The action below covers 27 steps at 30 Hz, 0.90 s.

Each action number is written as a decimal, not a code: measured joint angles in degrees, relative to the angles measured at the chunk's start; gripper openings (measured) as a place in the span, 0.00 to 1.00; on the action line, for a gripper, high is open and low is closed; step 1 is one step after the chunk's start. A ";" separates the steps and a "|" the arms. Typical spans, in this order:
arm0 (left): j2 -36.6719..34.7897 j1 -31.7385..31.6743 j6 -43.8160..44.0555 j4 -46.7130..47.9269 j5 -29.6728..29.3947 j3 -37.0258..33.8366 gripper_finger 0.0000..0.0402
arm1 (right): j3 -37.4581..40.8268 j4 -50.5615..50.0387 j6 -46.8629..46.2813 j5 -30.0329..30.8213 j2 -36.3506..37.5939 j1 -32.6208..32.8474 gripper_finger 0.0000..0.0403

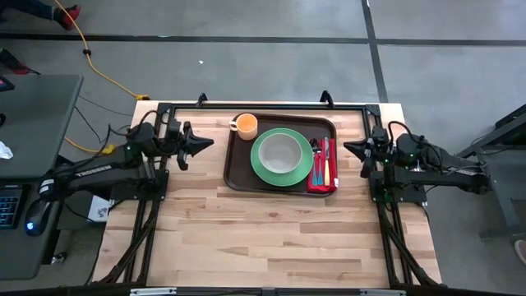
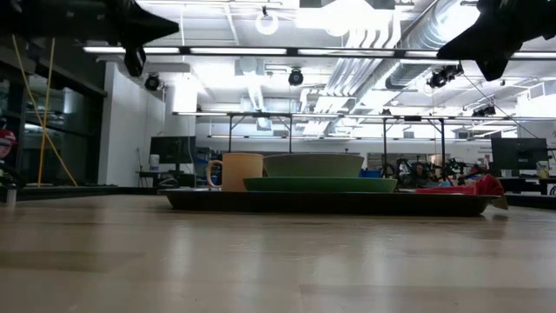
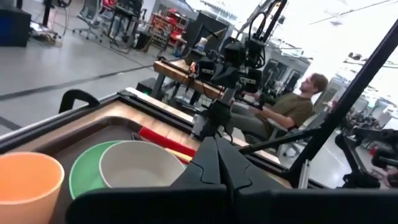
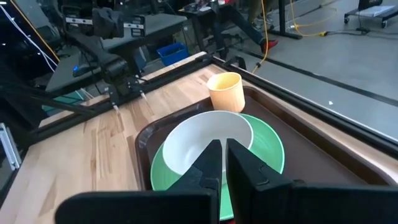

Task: Set up tray
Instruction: Return to Home Position

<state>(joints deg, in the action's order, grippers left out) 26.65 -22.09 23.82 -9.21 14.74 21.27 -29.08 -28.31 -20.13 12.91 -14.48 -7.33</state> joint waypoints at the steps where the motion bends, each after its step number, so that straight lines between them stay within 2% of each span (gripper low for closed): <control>1: -0.03 0.00 -0.41 0.43 0.00 0.55 0.03 | 0.00 0.10 0.33 0.06 0.00 0.00 0.00; 8: -1.11 0.56 -1.24 6.95 -3.88 0.71 0.12 | 0.03 0.90 0.98 0.71 -0.02 0.00 0.00; 13: -1.14 4.97 -3.84 7.62 -8.78 0.71 0.10 | 6.74 13.86 2.62 0.04 0.48 0.00 0.00; 20: -1.77 11.35 -4.44 4.44 -15.33 -3.56 0.03 | 12.23 17.91 -0.68 -1.98 0.78 0.00 0.00; 27: -2.61 15.82 -3.47 1.37 -21.52 -8.35 0.12 | 12.39 17.47 0.83 -1.96 1.50 0.00 0.00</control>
<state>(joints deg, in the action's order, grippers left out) 24.04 -6.27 20.35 -7.84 -6.78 12.91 -16.69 -10.84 -19.30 10.95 -12.98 -7.33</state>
